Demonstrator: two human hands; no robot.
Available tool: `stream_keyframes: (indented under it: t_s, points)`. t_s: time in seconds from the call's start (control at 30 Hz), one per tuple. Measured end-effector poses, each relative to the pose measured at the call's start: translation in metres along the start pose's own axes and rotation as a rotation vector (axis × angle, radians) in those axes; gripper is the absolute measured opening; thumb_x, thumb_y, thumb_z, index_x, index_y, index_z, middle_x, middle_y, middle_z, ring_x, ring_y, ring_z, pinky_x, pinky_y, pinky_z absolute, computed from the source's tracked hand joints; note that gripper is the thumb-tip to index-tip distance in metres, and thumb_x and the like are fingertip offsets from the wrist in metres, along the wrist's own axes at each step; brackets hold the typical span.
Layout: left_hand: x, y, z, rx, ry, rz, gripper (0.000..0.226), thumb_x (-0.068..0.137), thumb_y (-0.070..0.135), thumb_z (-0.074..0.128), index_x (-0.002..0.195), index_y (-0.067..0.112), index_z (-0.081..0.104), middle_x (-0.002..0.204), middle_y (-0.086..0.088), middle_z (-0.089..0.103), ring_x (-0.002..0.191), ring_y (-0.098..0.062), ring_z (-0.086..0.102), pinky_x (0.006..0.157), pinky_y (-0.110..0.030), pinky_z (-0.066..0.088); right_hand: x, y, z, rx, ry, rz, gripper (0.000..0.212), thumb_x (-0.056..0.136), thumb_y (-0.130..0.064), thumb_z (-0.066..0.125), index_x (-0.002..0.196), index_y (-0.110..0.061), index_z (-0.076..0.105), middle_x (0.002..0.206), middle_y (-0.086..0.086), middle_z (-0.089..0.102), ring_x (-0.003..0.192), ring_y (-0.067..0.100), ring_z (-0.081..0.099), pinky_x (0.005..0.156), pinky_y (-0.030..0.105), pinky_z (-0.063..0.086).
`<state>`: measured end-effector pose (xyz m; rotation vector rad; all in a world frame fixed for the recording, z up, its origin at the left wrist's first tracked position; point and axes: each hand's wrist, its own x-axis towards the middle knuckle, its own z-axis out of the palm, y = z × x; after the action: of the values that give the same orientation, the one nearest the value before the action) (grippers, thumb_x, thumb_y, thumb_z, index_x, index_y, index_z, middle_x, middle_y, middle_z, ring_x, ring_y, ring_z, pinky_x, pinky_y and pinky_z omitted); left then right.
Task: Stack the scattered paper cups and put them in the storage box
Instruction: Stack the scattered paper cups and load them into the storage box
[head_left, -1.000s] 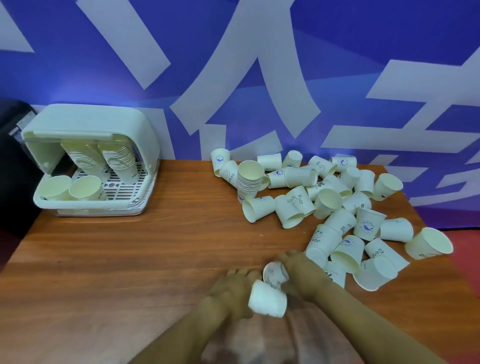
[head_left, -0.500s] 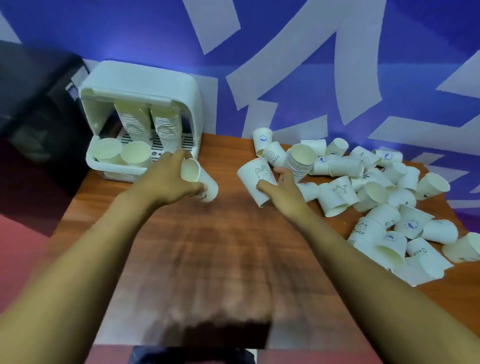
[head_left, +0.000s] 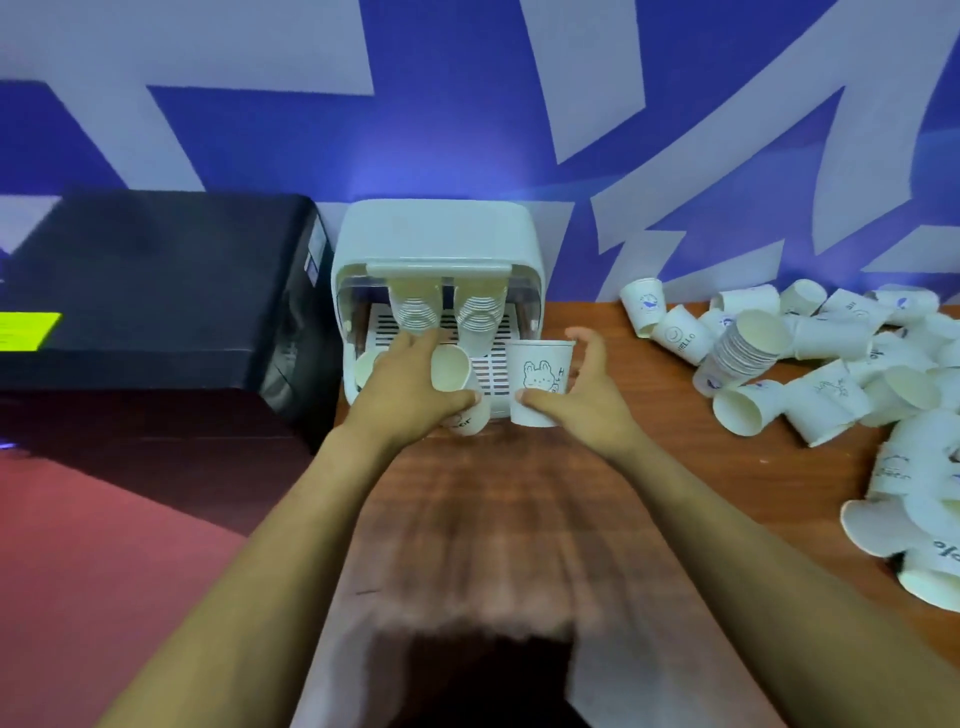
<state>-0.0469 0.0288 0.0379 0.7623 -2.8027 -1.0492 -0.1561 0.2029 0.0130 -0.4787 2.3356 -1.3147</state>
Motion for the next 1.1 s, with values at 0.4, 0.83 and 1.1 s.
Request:
stream_keyframes:
  t_s: [0.4, 0.83, 1.1]
  points:
    - [0.001, -0.049, -0.045, 0.001, 0.056, -0.063, 0.068, 0.077, 0.036, 0.074, 0.137, 0.025, 0.043, 0.137, 0.000, 0.040, 0.128, -0.024, 0.034, 0.100, -0.032, 0.031, 0.032, -0.028, 0.044, 0.005, -0.050, 0.047, 0.055, 0.082, -0.021, 0.068, 0.122, -0.023, 0.030, 0.103, 0.000, 0.057, 0.077, 0.013, 0.057, 0.055, 0.011, 0.043]
    - [0.055, -0.070, -0.040, 0.165, 0.133, -0.071, 0.071, 0.079, 0.033, 0.072, 0.140, 0.022, 0.039, 0.138, -0.002, 0.038, 0.126, -0.028, 0.033, 0.101, -0.037, 0.037, 0.070, -0.033, 0.089, -0.112, -0.018, -0.140, 0.087, 0.062, -0.017, 0.083, 0.137, -0.023, 0.038, 0.134, -0.005, 0.046, 0.121, 0.012, 0.045, 0.099, 0.030, 0.041]
    - [0.075, -0.097, -0.012, 0.230, 0.029, -0.098, 0.073, 0.076, 0.035, 0.072, 0.140, 0.021, 0.039, 0.139, -0.001, 0.039, 0.124, -0.027, 0.036, 0.101, -0.038, 0.039, 0.091, -0.009, 0.116, -0.319, -0.078, -0.041, 0.088, 0.064, -0.036, 0.080, 0.138, -0.028, 0.033, 0.134, -0.002, 0.046, 0.121, 0.020, 0.045, 0.093, 0.032, 0.041]
